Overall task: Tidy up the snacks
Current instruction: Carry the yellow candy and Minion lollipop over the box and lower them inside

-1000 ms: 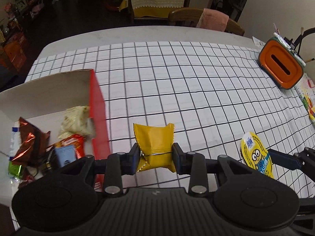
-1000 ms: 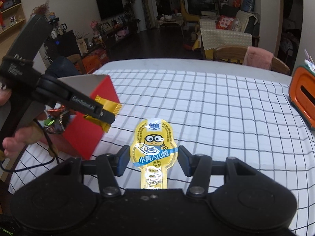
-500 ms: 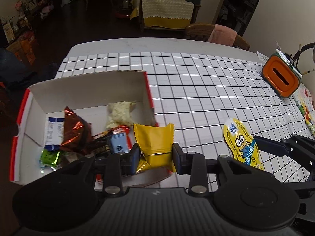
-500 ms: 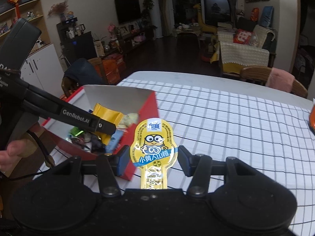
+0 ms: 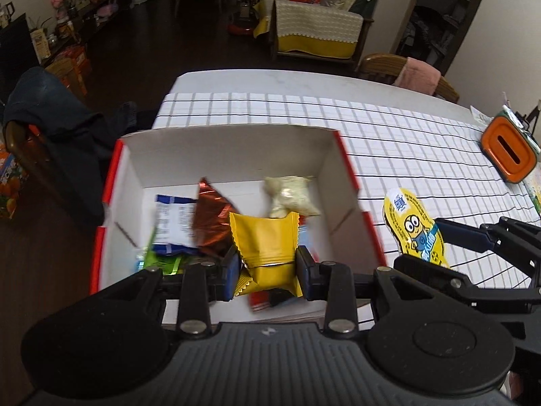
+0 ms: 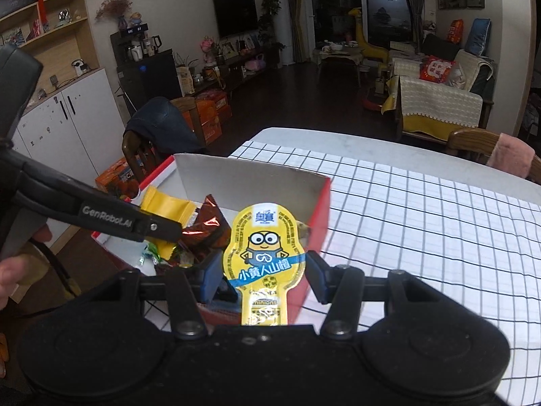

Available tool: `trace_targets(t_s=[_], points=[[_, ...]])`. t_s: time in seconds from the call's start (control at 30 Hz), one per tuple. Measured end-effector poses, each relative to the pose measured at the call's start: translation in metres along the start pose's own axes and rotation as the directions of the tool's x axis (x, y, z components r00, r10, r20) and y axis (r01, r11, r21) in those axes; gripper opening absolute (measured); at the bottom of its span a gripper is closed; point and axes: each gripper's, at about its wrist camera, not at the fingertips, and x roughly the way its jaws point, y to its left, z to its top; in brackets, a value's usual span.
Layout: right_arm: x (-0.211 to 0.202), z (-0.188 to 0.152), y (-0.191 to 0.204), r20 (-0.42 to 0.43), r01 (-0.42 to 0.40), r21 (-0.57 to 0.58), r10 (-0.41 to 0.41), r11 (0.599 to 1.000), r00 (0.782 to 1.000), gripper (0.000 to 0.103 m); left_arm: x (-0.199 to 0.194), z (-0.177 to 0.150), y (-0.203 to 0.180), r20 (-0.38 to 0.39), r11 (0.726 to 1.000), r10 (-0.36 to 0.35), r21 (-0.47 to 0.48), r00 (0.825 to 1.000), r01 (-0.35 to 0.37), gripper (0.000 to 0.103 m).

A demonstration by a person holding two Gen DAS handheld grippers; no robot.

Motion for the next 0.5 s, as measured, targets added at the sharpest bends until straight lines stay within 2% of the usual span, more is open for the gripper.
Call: trace_targets(t_s=[0.23,0.5], points=[[0.034,0.006,0.015,-0.045,0.008,0.010,-0.008,1.000,0.999,0.052,0.011,0.001,0.038,-0.026,1.000,0.020,-0.016,0.999,-0.020,0.034],[0.083,0.018,0.026,-0.100,0.057,-0.025,-0.059,0.998,0.993,0.052,0.037,0.008,0.070,-0.064,0.998,0.064,-0.022,0.996,-0.066,0.034]])
